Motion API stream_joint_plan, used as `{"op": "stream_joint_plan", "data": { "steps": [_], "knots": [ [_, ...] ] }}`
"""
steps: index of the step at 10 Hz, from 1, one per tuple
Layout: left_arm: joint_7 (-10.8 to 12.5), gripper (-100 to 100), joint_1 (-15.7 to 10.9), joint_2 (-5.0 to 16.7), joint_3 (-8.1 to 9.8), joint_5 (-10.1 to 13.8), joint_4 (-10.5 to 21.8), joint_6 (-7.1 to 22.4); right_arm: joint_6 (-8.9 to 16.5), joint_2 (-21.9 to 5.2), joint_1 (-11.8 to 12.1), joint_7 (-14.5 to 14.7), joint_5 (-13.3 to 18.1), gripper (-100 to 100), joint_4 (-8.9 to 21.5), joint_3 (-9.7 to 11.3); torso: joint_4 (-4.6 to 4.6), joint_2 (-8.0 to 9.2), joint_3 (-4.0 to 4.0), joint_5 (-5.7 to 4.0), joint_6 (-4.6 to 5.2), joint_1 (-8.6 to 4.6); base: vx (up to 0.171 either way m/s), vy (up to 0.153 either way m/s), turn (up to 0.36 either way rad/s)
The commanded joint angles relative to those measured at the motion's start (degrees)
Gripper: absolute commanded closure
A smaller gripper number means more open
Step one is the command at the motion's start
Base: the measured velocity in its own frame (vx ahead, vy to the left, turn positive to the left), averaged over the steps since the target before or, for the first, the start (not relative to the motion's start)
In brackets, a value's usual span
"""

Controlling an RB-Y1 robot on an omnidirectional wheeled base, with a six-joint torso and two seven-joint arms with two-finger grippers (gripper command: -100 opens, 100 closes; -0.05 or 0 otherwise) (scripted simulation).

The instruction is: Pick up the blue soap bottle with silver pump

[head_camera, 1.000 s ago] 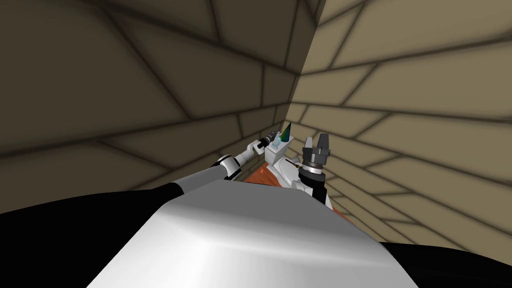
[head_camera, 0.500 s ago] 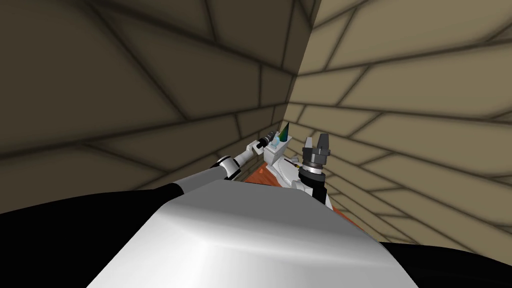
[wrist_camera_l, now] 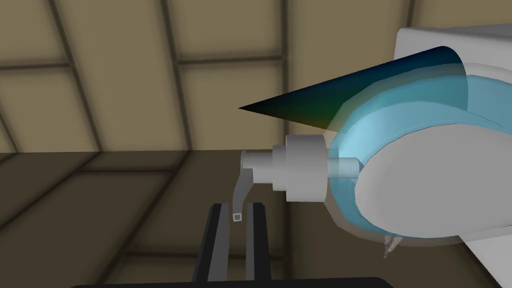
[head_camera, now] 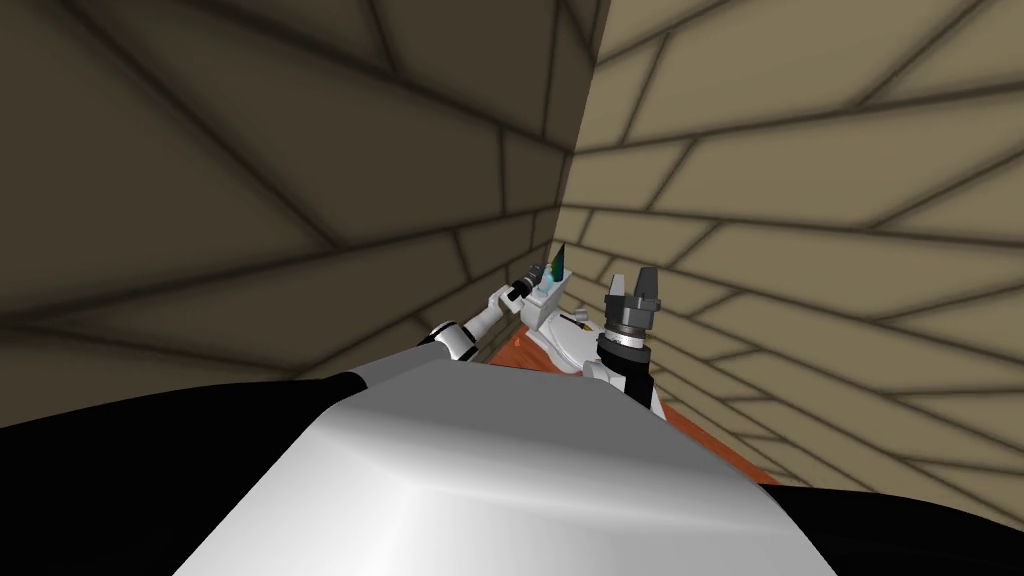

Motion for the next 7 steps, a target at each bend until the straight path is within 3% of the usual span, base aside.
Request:
{"op": "stream_joint_plan", "data": {
  "steps": [1, 5, 6, 7],
  "knots": [
    [-1.8, 100, 2.9, 0.4, 1.1, 0.5, -2.9, 1.1, 0.0, 0.0, 0.0, 0.0, 0.0, 0, 0.0, 0.0, 0.0, 0.0, 0.0, 0.0, 0.0, 0.0, 0.05, -0.009, -0.446],
    [-1.8, 100, 8.4, 0.4, 1.1, 0.5, -8.9, 1.1, 0.0, 0.0, 0.0, 0.0, 0.0, 0, 0.0, 0.0, -0.23, 0.03, -0.11, -0.02, -0.09, 0.05, 0.01, -0.001, -0.025],
    [-4.6, 100, 10.7, 0.8, 3.84, 1.7, -11.6, 2.5, 0.0, 0.0, 0.0, 0.0, 0.0, 0, 0.0, 0.0, -0.25, 0.04, -0.11, -0.02, -0.09, 0.08, 0.037, -0.012, -0.27],
    [-5.1, 100, 12.7, 0.8, 4.01, 1.7, -13.9, 2.5, 0.0, 0.0, 0.0, 0.0, 0.0, 0, 0.0, 0.0, -0.26, -0.11, -0.19, -0.02, -0.06, 0.08, 0.053, -0.006, -0.406]
  ]
}}
